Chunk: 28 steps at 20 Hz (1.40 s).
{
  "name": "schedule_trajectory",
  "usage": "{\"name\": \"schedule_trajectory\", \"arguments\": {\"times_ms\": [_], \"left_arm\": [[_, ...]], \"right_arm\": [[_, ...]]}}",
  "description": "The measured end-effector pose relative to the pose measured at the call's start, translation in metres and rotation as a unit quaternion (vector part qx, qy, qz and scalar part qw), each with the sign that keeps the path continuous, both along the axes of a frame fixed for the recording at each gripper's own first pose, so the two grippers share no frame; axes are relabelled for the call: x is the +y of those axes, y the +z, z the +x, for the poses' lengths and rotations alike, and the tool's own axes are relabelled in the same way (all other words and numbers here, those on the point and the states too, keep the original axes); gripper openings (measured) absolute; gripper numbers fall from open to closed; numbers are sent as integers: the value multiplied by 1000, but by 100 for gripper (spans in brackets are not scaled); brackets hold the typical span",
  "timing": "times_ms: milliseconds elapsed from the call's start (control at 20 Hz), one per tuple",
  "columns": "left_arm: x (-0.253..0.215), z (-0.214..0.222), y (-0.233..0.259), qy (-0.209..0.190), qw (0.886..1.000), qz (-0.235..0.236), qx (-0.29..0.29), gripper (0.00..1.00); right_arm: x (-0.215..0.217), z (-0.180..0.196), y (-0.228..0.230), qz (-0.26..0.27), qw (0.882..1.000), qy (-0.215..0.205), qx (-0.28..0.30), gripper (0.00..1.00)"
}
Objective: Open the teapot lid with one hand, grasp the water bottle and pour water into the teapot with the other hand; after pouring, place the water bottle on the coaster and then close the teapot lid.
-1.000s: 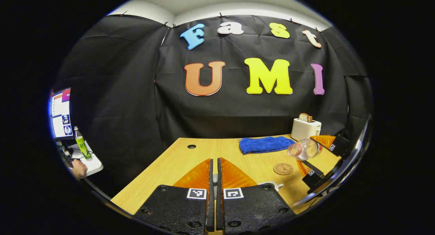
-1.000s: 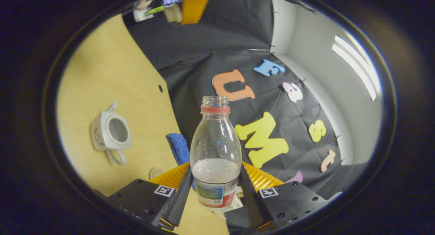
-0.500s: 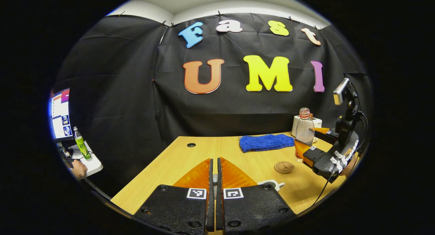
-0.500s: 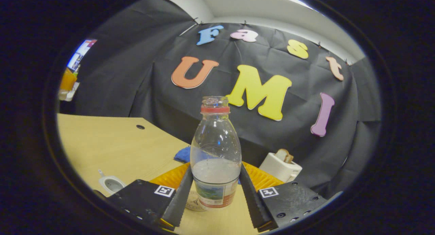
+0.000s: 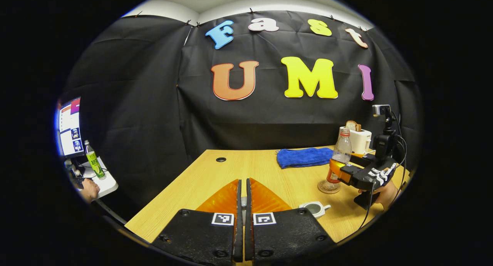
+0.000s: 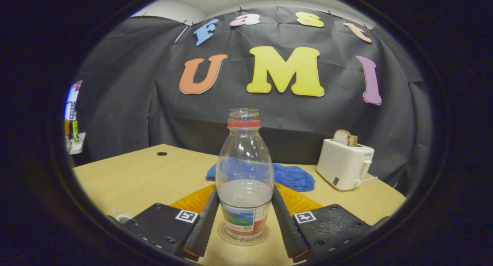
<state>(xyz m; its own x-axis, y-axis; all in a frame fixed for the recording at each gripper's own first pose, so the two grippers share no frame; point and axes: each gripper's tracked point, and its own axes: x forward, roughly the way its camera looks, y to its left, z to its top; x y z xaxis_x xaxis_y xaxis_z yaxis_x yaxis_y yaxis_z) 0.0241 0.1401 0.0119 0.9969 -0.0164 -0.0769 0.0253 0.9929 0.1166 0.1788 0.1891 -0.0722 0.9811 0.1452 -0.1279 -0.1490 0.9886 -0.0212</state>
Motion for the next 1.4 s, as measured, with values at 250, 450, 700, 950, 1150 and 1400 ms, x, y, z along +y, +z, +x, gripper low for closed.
{"name": "schedule_trajectory", "arguments": {"times_ms": [250, 450, 700, 950, 1150, 1400], "left_arm": [[-2, 0, 1, -3, 1000, 2, 0, 4], [-6, 1, 0, -7, 1000, 4, -1, 4], [-33, 3, 5, -55, 998, -9, -18, 4], [-72, 13, -7, -119, 992, -24, -27, 4], [-92, 26, -24, -145, 989, -27, -24, 4], [-121, 43, -63, -186, 981, -50, 12, 4]], "right_arm": [[3, 2, -3, 2, 1000, 11, 8, 88], [4, -3, 9, 6, 1000, 17, -9, 98], [-3, -22, 30, 5, 999, 19, -34, 96], [-26, -52, 47, -7, 998, -1, -66, 95], [-43, -77, 51, -11, 996, -17, -83, 96], [-63, -103, 46, 5, 996, -27, -81, 95]]}}
